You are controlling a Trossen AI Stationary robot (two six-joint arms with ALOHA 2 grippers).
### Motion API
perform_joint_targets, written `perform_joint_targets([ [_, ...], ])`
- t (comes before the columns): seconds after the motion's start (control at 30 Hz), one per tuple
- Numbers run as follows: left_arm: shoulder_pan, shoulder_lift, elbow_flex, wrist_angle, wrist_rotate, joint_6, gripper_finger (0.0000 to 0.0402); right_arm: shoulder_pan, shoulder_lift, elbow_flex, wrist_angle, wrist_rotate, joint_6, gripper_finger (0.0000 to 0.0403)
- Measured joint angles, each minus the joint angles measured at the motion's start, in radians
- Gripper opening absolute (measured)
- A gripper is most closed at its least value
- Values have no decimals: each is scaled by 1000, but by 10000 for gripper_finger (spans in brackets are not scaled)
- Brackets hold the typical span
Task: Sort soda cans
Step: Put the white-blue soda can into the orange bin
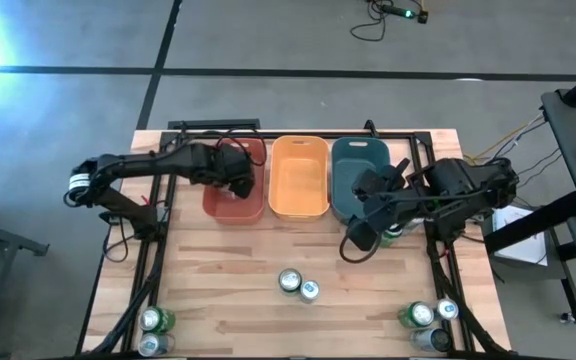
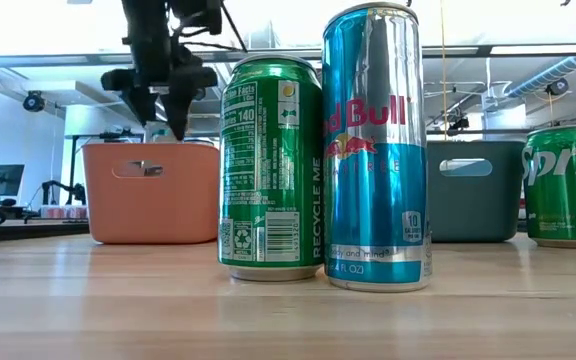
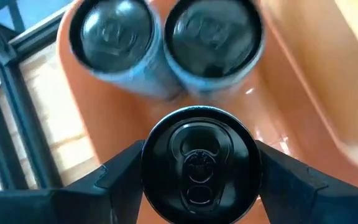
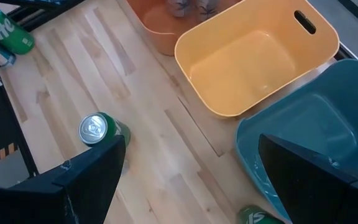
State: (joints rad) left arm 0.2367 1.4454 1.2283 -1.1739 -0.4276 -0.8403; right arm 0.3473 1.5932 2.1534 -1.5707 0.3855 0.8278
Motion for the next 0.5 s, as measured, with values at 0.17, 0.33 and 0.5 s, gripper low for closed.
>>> perform_joint_targets([
  [0.17, 25, 0, -38, 22, -2, -8, 237, 0, 0, -25, 1, 0, -6, 364],
  [0.33, 29, -3, -59, 40, -9, -10, 239, 0, 0, -30, 8, 0, -26, 364],
  [0.5, 29, -3, -62, 58, -18, -12, 259, 0, 0, -30, 23, 0, -30, 364],
])
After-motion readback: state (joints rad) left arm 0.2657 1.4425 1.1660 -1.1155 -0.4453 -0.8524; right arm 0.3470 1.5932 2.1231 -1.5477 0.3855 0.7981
